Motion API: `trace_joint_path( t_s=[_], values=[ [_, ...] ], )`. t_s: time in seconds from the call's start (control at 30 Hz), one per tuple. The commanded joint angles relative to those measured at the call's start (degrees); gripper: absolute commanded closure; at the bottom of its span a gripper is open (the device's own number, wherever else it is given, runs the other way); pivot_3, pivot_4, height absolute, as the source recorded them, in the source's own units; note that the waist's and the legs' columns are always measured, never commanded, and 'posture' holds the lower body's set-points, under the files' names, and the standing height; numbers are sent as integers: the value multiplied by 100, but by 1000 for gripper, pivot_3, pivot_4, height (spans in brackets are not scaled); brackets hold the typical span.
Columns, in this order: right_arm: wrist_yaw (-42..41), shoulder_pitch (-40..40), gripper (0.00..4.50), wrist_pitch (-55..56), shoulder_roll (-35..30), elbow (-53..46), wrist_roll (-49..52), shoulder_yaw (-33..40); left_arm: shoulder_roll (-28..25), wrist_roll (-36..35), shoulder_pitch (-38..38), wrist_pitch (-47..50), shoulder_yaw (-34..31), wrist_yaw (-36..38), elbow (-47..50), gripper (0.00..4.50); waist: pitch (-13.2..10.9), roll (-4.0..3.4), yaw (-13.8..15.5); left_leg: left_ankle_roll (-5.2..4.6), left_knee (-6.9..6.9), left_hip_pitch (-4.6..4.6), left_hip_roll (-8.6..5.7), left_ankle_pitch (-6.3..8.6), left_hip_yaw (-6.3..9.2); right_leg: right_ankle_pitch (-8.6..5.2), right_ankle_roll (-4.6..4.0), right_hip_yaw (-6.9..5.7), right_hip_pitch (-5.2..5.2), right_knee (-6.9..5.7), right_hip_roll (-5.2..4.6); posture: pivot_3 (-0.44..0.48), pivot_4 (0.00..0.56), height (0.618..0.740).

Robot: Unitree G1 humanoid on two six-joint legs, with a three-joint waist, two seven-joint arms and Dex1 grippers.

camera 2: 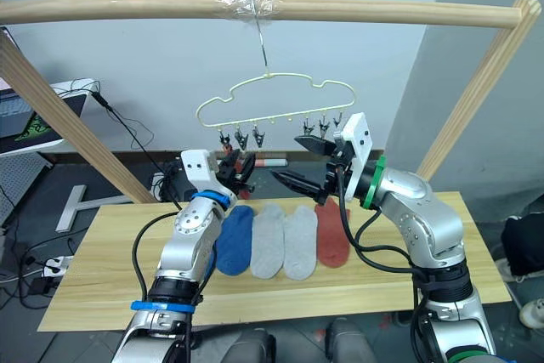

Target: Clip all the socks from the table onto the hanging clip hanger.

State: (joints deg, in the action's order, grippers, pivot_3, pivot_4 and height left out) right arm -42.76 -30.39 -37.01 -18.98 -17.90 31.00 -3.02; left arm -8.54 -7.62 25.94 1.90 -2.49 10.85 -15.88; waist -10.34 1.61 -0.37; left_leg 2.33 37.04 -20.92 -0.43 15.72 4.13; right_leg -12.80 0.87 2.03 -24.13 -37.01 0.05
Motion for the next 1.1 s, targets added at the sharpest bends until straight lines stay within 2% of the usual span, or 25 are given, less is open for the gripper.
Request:
trace_joint_path(
  t_s=[0.03, 0.43, 1.1],
  values=[
    [24, -101, 0, 88, -26, -176, 137, 112, 16, 89, 299, -281, -60, -50, -150, 2638, 0, 0, -1, 0, 1, 0, 0, 0, 0, 0, 0, 0, 0, 0, 0, -9, 147, 740],
    [82, -133, 0, 125, -53, -122, 127, 132, -16, 188, 683, -652, -149, -154, -513, 2638, 0, 1, -21, 0, 0, 0, 0, 0, -1, 2, -2, 1, 0, 0, 1, -23, 155, 740],
    [107, -181, 0, 92, -63, -97, 170, 156, -7, 293, 704, -748, -148, -227, -526, 2638, 0, 0, -117, 0, 0, 1, 1, 0, -1, 3, -4, 2, 0, -2, 0, -22, 160, 740]
  ],
)
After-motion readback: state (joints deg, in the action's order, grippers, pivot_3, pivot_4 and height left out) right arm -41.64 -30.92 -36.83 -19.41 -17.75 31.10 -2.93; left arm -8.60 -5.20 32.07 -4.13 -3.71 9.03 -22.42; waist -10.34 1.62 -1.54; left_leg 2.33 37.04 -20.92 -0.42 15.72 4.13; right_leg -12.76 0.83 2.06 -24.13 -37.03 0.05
